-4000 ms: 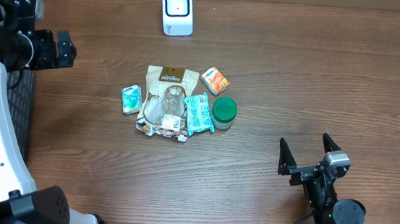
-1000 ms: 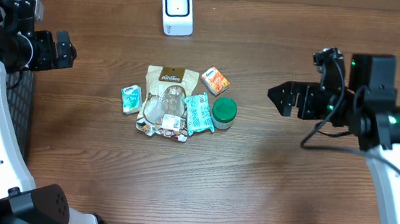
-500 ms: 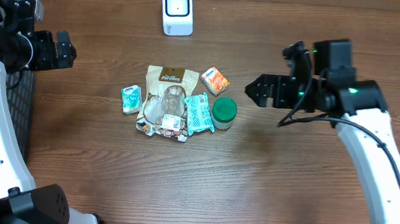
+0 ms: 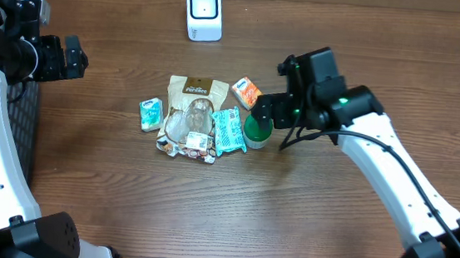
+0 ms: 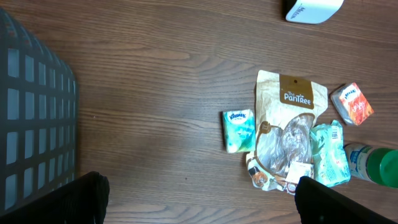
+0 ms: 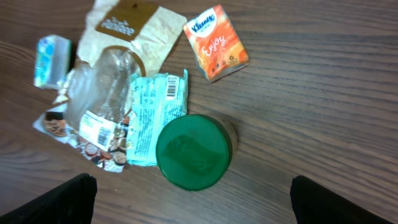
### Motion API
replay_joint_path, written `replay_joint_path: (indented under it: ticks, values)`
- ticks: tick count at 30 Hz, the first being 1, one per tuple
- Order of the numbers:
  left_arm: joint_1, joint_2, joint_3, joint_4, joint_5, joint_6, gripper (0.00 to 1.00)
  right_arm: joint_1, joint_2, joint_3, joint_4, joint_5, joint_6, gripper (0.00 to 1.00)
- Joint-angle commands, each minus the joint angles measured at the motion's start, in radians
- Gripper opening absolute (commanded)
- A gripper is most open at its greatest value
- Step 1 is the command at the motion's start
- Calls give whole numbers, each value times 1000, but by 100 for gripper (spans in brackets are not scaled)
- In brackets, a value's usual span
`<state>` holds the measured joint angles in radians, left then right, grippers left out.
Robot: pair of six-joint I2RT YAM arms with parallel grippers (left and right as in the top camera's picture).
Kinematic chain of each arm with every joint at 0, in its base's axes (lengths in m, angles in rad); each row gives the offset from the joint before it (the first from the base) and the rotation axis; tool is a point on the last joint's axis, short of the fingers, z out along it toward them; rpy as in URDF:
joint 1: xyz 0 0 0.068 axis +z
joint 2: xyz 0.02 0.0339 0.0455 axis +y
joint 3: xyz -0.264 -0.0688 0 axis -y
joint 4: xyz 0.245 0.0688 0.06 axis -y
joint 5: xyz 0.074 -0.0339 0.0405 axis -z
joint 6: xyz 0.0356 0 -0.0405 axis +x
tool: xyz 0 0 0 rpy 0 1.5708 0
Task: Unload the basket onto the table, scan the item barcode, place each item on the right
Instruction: 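Lower the right gripper onto the green-capped jar and close on it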
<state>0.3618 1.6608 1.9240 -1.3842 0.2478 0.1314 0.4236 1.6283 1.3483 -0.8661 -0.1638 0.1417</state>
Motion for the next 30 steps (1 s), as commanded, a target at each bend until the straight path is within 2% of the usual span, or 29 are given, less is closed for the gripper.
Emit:
replay_joint_path:
  ticks: [1,16,30]
  values:
    - [-2,4,8,1,8,18,100,26,56,26,21,60,10,98]
    - [-2,4,8,1,8,18,100,53,115,26,55,62,-38,98]
    - [-2,4,8,1,8,18,99,164,170,26,60,263,-47,100]
